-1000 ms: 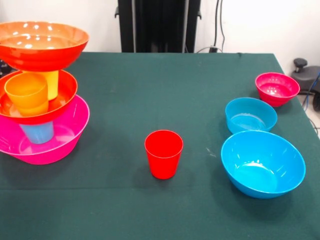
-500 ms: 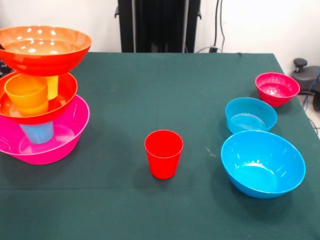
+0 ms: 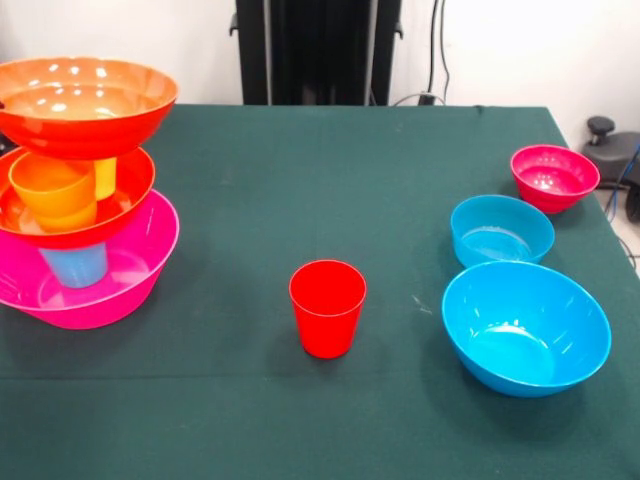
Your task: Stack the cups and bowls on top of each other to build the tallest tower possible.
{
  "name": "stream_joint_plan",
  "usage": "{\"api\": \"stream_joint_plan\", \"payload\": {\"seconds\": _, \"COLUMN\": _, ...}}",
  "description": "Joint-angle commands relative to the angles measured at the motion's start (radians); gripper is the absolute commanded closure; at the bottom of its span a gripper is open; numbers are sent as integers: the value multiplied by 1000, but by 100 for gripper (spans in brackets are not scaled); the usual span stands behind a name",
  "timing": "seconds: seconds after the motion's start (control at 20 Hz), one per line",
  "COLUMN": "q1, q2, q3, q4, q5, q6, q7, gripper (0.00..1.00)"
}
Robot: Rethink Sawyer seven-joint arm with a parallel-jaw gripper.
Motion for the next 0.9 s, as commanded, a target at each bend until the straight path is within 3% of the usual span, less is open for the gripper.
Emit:
{"api": "stream_joint_plan", "payload": {"seconds": 0.05, "q1": 40, "q2": 11, "q3": -65, "q4": -70, "q5": -78, "q6": 134, "q7": -373, "gripper": 100}}
{"api": "stream_joint_plan", "payload": {"seconds": 0.9, "q1": 19, "q2": 32, "q3": -58, "q4": -32, "q5": -97, "q6": 70, "q7": -384, "gripper": 100}}
